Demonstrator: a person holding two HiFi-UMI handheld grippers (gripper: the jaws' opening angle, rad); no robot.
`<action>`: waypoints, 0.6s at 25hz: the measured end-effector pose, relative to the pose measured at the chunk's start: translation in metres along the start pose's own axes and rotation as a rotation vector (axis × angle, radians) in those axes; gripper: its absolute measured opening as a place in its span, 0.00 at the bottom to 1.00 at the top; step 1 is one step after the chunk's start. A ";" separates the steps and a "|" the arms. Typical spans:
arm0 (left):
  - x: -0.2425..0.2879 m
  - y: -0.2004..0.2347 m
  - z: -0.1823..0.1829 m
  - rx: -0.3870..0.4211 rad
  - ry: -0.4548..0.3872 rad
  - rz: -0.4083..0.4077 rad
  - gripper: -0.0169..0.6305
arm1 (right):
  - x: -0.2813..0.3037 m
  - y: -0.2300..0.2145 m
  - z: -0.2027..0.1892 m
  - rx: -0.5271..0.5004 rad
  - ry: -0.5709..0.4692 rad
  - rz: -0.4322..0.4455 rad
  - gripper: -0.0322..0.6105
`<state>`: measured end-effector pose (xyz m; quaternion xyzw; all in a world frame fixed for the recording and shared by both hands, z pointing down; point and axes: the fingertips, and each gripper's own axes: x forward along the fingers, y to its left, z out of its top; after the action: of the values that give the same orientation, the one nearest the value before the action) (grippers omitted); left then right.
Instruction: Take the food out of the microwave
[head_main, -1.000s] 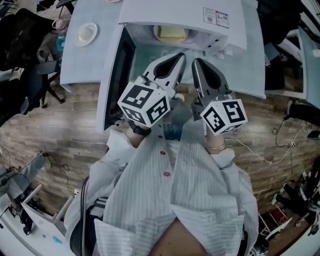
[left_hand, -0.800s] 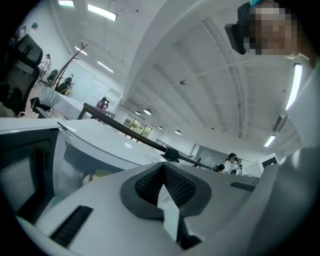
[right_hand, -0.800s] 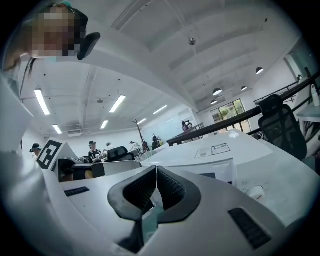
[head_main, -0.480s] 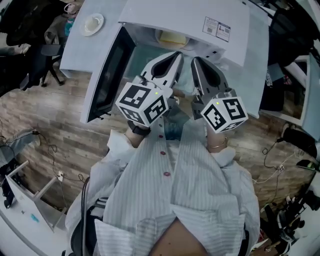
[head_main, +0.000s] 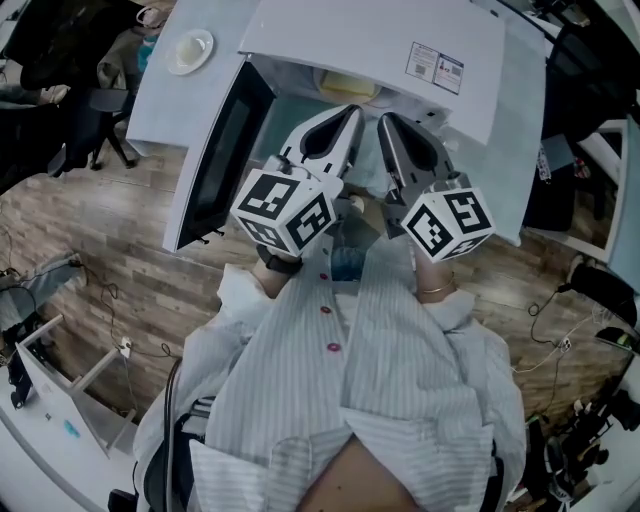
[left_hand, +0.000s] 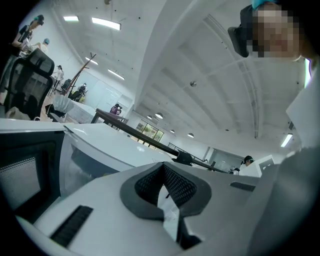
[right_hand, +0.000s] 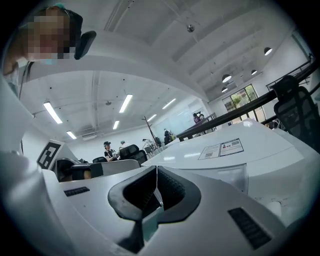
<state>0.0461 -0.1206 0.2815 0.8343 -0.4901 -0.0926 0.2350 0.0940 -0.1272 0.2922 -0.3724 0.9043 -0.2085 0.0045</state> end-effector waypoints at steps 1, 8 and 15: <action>0.002 0.002 0.002 0.000 0.001 -0.004 0.04 | 0.003 -0.001 0.001 0.003 -0.002 -0.004 0.10; 0.016 0.024 0.016 -0.009 -0.001 -0.020 0.04 | 0.024 -0.008 0.007 0.022 -0.016 -0.030 0.10; 0.025 0.045 0.021 -0.019 0.006 -0.029 0.04 | 0.043 -0.012 0.007 0.025 -0.017 -0.048 0.10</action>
<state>0.0163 -0.1668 0.2870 0.8394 -0.4762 -0.0982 0.2430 0.0722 -0.1662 0.2966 -0.3959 0.8923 -0.2166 0.0119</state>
